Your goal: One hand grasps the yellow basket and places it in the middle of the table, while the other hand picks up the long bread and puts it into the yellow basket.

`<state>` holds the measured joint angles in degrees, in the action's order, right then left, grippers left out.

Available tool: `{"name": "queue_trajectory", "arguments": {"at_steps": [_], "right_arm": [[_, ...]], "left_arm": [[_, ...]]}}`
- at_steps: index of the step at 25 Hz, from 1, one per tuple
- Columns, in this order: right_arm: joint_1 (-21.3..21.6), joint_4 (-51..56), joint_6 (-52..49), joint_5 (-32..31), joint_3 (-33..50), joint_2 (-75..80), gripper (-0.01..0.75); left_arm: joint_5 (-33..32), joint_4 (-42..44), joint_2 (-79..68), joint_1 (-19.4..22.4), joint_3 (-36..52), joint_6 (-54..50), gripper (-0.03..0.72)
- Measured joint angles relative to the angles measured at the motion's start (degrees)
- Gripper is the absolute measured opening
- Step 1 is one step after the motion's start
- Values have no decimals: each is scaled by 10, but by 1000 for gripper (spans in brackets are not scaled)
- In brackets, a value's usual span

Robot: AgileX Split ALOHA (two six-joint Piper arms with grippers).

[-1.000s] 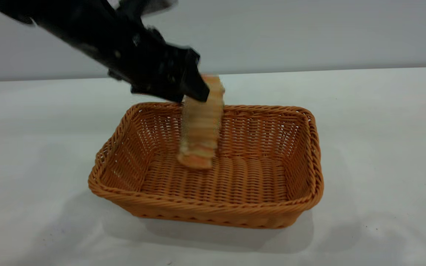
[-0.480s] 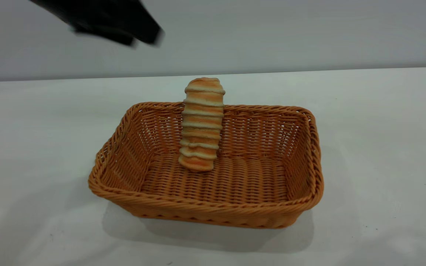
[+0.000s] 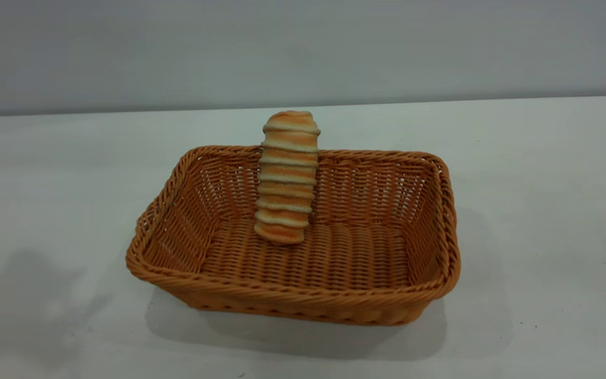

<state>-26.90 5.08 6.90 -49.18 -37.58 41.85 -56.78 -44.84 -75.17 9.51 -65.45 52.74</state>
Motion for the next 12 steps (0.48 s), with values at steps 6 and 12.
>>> {"name": "queue_trajectory", "arguments": {"at_steps": [6, 12], "right_arm": [[0, -39, -48, -12, 45, -105, 513], [0, -74, -85, -48, 91, -194, 472]], "left_arm": [[-53, 71, 85, 1, 4, -91, 581], [-85, 213, 177, 1, 4, -236, 581]]}}
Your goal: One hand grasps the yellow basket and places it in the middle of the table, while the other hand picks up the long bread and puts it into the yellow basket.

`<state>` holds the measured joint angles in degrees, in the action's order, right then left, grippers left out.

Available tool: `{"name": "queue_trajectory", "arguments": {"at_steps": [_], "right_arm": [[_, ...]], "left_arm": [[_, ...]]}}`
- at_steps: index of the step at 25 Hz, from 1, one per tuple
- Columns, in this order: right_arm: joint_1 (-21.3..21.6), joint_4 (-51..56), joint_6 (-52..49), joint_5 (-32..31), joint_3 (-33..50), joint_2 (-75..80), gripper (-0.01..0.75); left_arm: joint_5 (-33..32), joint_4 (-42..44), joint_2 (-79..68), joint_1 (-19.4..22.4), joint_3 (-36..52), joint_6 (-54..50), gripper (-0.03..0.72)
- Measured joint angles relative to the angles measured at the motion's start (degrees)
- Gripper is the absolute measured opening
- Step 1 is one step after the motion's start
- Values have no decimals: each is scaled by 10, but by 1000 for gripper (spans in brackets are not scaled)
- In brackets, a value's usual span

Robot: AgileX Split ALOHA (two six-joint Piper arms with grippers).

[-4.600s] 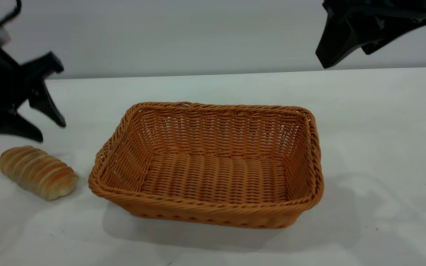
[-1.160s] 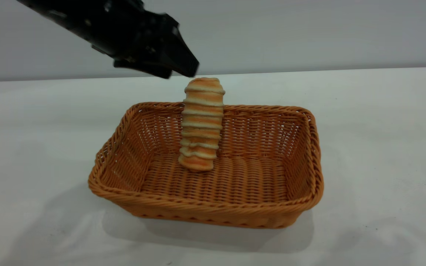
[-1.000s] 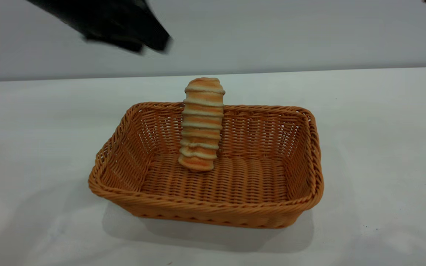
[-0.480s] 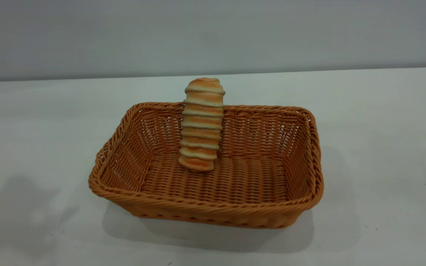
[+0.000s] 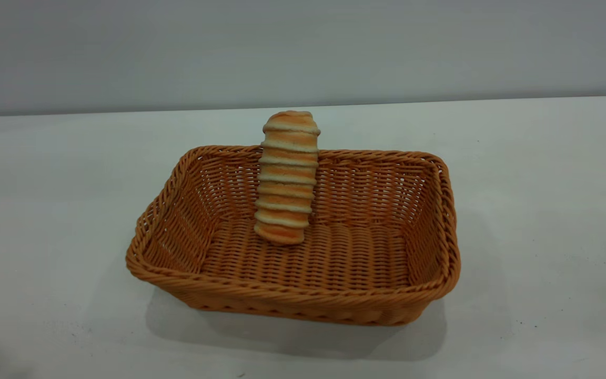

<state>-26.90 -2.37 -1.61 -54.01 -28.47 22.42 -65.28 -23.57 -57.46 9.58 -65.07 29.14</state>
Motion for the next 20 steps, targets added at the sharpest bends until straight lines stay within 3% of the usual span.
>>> {"name": "queue_trajectory", "arguments": {"at_steps": [12, 20], "right_arm": [[0, -5, -26, -53, 3, -119, 378], [0, -5, -33, -105, 2, -122, 347]], "left_arm": [[-14, 23, 201, 0, 12, -60, 581], [-12, 29, 336, 0, 189, -63, 581]]}}
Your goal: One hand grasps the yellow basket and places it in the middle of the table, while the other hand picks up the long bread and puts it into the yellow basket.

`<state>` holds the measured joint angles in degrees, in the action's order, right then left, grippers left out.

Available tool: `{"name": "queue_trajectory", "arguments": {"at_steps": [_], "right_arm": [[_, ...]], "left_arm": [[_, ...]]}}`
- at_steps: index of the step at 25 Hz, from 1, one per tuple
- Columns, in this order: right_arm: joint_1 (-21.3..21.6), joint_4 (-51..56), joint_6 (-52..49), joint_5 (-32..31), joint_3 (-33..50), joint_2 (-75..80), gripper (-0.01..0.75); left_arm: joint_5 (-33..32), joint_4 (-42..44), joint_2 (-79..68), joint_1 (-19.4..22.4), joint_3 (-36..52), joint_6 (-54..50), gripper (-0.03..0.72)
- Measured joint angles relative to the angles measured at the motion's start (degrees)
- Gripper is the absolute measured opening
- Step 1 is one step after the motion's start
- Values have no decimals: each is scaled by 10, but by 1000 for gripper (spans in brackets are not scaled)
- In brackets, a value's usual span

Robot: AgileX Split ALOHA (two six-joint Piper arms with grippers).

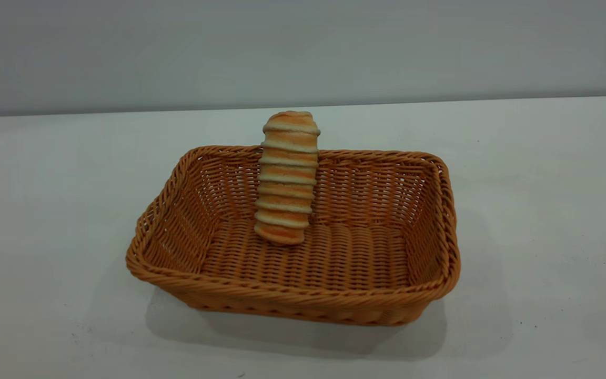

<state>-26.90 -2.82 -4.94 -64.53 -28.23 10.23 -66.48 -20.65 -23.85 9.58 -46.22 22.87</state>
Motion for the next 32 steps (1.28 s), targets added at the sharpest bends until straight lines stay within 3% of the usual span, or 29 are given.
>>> {"name": "queue_trajectory", "arguments": {"at_steps": [6, 15, 32], "right_arm": [[0, 1, 0, -14, 0, 0, 327], [0, 8, -2, -15, 0, 0, 287], [0, 8, -2, -15, 0, 0, 245]], "left_arm": [[1, 49, 80, 0, 95, -38, 581], [2, 115, 116, 0, 160, -61, 581], [11, 122, 116, 0, 180, -101, 581]]}}
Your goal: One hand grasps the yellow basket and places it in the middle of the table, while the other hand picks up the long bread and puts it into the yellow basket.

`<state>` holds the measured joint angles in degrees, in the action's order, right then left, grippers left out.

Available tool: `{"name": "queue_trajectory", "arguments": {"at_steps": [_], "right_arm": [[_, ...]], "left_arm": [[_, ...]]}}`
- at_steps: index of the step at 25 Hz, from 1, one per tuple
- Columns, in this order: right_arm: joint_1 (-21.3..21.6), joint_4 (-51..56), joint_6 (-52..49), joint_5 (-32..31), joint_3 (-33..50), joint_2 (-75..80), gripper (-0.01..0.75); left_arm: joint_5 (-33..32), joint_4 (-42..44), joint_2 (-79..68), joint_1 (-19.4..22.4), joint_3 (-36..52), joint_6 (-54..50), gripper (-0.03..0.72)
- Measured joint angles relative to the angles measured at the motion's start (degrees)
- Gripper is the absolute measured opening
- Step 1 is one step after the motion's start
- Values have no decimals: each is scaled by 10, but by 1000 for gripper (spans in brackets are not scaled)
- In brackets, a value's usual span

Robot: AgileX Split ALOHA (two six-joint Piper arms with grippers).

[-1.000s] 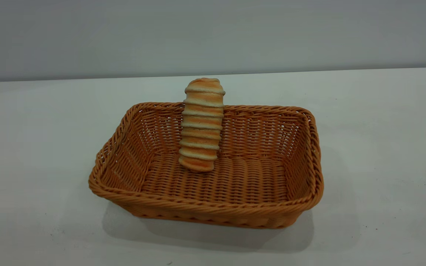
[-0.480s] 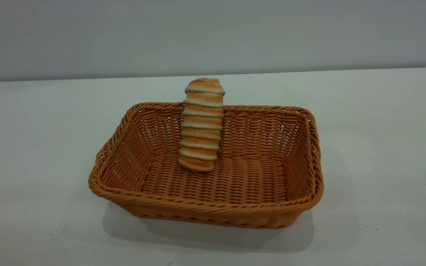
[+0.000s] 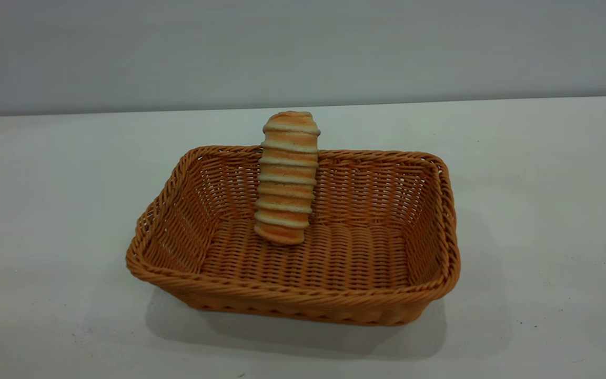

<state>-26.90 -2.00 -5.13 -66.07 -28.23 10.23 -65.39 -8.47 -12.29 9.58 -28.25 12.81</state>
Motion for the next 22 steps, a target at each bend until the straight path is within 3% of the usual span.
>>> {"name": "queue_trajectory", "arguments": {"at_steps": [22], "right_arm": [[0, -18, 11, 18, 9, 0, 243]], "left_arm": [[2, -1, 0, 0, 0, -2, 581]]}}
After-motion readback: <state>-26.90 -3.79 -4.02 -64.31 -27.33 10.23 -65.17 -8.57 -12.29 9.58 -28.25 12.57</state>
